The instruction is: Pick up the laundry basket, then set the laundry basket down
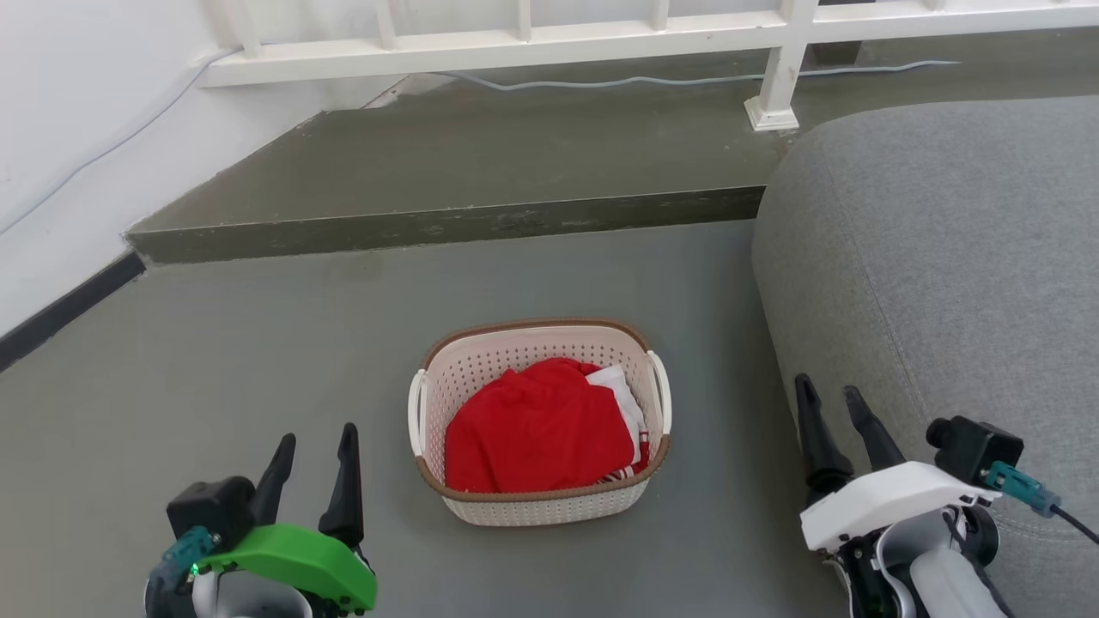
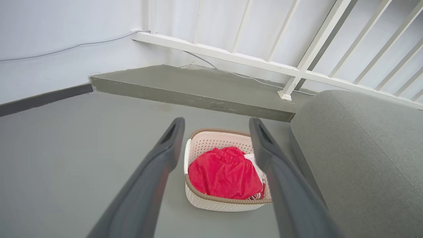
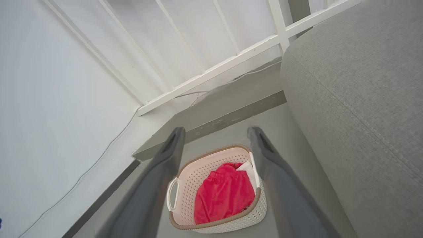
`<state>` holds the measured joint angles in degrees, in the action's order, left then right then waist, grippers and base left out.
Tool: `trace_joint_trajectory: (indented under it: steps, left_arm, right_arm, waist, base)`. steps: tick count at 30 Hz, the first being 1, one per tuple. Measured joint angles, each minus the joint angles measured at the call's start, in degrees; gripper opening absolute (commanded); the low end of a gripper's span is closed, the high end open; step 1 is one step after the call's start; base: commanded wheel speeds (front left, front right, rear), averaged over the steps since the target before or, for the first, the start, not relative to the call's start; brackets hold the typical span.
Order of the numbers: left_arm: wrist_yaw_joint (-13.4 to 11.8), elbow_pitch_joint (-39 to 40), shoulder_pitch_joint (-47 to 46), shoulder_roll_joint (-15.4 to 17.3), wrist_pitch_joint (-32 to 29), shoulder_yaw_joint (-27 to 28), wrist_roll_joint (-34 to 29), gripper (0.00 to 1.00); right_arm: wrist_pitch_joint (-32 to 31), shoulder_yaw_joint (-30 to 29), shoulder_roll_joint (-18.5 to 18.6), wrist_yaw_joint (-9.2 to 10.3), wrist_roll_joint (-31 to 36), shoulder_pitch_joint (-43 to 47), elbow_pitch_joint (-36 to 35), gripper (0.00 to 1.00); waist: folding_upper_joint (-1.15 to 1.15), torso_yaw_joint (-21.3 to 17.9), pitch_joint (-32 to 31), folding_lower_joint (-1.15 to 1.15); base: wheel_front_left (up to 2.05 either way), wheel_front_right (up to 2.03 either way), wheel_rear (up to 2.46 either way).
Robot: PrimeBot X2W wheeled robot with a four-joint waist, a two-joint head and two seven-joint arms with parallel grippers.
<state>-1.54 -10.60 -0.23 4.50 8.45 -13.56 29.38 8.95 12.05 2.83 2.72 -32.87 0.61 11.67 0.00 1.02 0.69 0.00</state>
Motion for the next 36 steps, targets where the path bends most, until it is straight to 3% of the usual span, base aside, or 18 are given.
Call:
trace_joint_trajectory:
  steps: [36]
  left_arm:
    - [-2.08,0.93,0.85,-0.18,5.8,-4.57,-21.01,1.0]
  right_arm:
    - [5.41,6.6,-0.08,3.99,22.29,1.11,-3.07,1.0]
  waist:
    - [0.0,0.33,1.27,0.0]
  base:
    - [0.0,0.0,0.0]
